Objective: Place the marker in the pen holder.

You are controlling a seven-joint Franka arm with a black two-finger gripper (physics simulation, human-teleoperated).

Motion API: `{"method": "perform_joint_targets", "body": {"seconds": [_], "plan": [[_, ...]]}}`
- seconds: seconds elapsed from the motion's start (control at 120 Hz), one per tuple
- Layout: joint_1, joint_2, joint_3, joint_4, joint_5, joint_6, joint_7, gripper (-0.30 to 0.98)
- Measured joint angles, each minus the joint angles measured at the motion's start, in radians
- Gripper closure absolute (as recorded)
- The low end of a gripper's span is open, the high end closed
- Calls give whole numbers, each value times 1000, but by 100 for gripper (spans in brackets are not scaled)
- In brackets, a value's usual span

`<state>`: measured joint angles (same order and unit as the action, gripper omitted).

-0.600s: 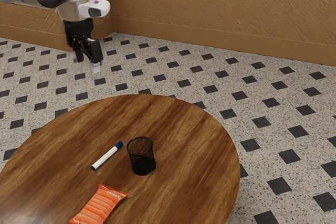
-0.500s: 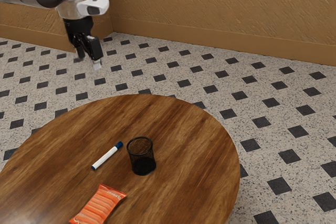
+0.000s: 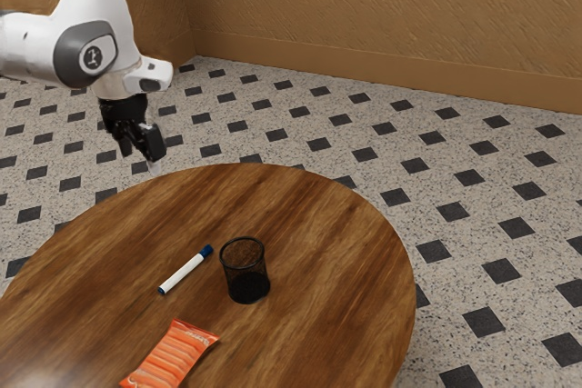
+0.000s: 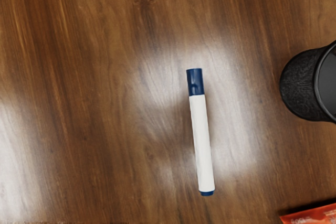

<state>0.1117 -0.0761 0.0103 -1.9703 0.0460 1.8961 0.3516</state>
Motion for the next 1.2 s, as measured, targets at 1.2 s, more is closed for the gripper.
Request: {"method": "perform_joint_targets", "body": {"seconds": [1.2], "plan": [[-79, 276, 20, -164, 2, 348, -301, 41]]}}
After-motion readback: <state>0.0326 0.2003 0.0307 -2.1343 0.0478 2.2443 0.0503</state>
